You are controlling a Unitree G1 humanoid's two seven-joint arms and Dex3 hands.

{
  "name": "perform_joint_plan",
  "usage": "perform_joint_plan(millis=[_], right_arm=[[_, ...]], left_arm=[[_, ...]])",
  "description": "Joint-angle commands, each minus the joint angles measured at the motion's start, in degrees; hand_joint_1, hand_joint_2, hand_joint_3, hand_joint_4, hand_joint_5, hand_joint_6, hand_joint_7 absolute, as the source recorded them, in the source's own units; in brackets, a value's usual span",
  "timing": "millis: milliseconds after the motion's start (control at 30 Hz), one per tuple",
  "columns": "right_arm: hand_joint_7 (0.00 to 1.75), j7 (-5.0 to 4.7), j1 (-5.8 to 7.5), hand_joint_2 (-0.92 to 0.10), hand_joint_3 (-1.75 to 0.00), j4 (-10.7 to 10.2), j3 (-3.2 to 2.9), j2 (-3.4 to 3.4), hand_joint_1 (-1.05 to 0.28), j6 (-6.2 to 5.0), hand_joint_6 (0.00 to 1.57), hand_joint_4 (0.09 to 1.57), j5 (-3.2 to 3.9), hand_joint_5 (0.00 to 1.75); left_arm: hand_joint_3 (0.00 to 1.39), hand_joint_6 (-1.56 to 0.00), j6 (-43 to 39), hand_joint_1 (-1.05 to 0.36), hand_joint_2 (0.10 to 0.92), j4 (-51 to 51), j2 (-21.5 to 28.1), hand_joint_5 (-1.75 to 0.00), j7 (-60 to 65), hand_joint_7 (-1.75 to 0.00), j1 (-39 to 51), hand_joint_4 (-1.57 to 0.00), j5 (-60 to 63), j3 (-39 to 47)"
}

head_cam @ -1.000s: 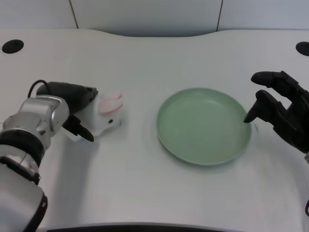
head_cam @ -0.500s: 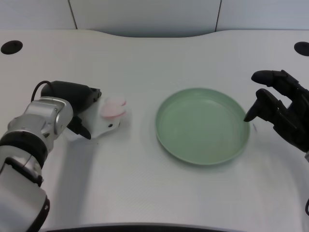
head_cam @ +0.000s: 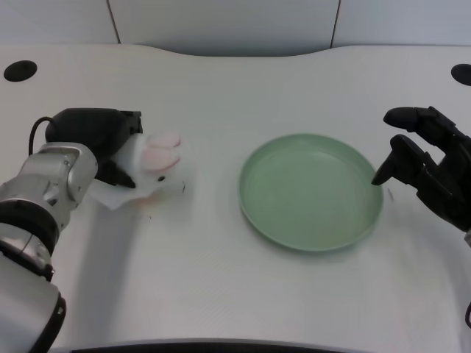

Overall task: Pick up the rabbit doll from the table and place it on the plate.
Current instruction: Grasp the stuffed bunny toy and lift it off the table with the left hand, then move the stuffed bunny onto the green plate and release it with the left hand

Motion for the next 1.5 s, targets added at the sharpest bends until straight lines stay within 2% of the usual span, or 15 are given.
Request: perform_joint_plan(millis=[33, 200, 233, 267, 333, 567, 600, 633, 700, 767, 833, 933, 1133, 1300, 1500], right_arm=[[1.3, 0.15, 0.16, -0.92, -0.31, 0.6, -0.53, -0.41, -0.38, -0.3, 0.47, 0.62, 0.66, 1.63], [1.3, 0.08, -0.14, -0.92, -0.31, 1.1, -0.45, -0.48, -0.38, -0.5, 0.47, 0.62, 0.42, 1.63], [1.3, 0.21, -0.36, -0.92, -0.31, 1.5, -0.46, -0.41, -0.39, -0.73, 0.47, 0.61, 0.41, 1.63], [1.29, 0.32, -0.51, -0.92, -0.29, 1.8, -0.47, -0.36, -0.41, -0.93, 0.48, 0.62, 0.43, 1.63], [1.28, 0.48, -0.65, -0.92, -0.28, 2.1, -0.5, -0.31, -0.41, -1.16, 0.49, 0.63, 0.52, 1.62], [1.26, 0.65, -0.51, -0.92, -0.27, 2.0, -0.3, -0.23, -0.41, -1.46, 0.5, 0.63, 0.45, 1.62], [1.26, 0.69, -0.31, -0.92, -0.27, 1.6, -0.15, -0.15, -0.42, -1.5, 0.51, 0.64, 0.39, 1.62], [1.26, 1.09, -0.32, -0.92, -0.27, 1.8, -0.22, 0.05, -0.43, -1.62, 0.51, 0.64, 0.65, 1.62], [1.26, 1.51, -0.31, -0.92, -0.3, 2.0, -0.25, 0.28, -0.39, -2.06, 0.51, 0.63, 0.75, 1.61], [1.27, 1.69, -0.28, -0.92, -0.32, 2.0, -0.19, 0.35, -0.38, -2.56, 0.51, 0.63, 0.55, 1.61], [1.27, 1.78, -0.29, -0.92, -0.32, 2.1, -0.24, 0.38, -0.37, -2.72, 0.51, 0.63, 0.44, 1.61], [1.27, 2.4, -0.18, -0.92, -0.32, 2.3, -0.5, 0.76, -0.37, -3.09, 0.51, 0.63, 0.79, 1.62], [1.23, 1.13, -0.21, -0.92, -0.26, 2.5, -0.4, 0.75, -0.41, -2.33, 0.53, 0.65, 0.31, 1.6], [1.23, 2.15, -0.03, -0.92, -0.29, 2.2, 0.05, 0.61, -0.42, -3.22, 0.54, 0.65, 0.11, 1.63], [1.23, 1.83, 0.05, -0.92, -0.29, 1.9, 0.05, 0.69, -0.42, -2.87, 0.54, 0.64, 0.08, 1.64]], left_arm=[[0.03, -0.43, 0.3, -0.25, 0.921, 0.4, 1.0, -1.52, -0.5, -1.74, 0.2, -0.88, -0.7, 0.5], [0.04, -0.46, 0.4, -0.26, 0.921, 0.5, 1.1, -1.49, -1.0, -1.72, 0.0, -0.89, -1.3, 0.9], [0.03, -0.55, 0.0, -0.29, 0.921, 0.3, 1.2, -1.39, -2.1, -1.65, -0.5, -0.93, -2.8, 2.3], [0.05, -0.6, -0.3, -0.29, 0.921, 0.2, 1.3, -1.2, -2.9, -1.42, -0.8, -0.93, -4.0, 3.3], [0.06, -0.64, -0.7, -0.29, 0.921, -0.1, 1.3, -1.09, -3.7, -1.29, -1.1, -0.94, -5.1, 4.2], [0.07, -0.66, -2.3, -0.29, 0.921, -1.3, 0.5, -1.05, -3.4, -1.23, -2.9, -0.95, -5.7, 5.1], [0.04, -0.68, -3.6, -0.27, 0.88, -2.2, -0.1, -1.29, -3.0, -1.53, -4.2, -1.01, -6.2, 5.5], [0.03, -0.68, -5.0, -0.27, 0.866, -3.1, -2.1, -1.39, -2.9, -1.63, -5.8, -1.02, -7.4, 6.4], [0.04, -0.66, -7.1, -0.19, 0.902, -3.9, -4.9, -1.6, -2.2, -1.72, -7.3, -0.99, -8.3, 6.9], [0.06, -0.66, -8.0, -0.18, 0.916, -3.9, -5.9, -1.7, -1.4, -1.74, -7.7, -0.97, -8.2, 6.6], [0.06, -0.66, -8.4, -0.18, 0.919, -3.6, -6.0, -1.72, -1.2, -1.75, -7.9, -0.96, -8.1, 6.6], [0.1, -0.68, -9.7, -0.19, 0.921, -3.4, -10.4, -1.73, -1.1, -1.75, -9.4, -0.95, -7.9, 5.9], [0.1, -0.68, -9.7, -0.21, 0.918, -2.8, -13.7, -1.74, -2.2, -1.75, -11.5, -0.92, -7.4, 5.0], [0.09, -0.66, -9.8, -0.22, 0.909, -2.5, -15.9, -1.75, -2.8, -1.75, -12.6, -0.9, -7.6, 4.5], [0.09, -0.65, -10.1, -0.22, 0.912, -2.3, -16.7, -1.74, -3.7, -1.75, -12.5, -0.89, -8.3, 4.7]])
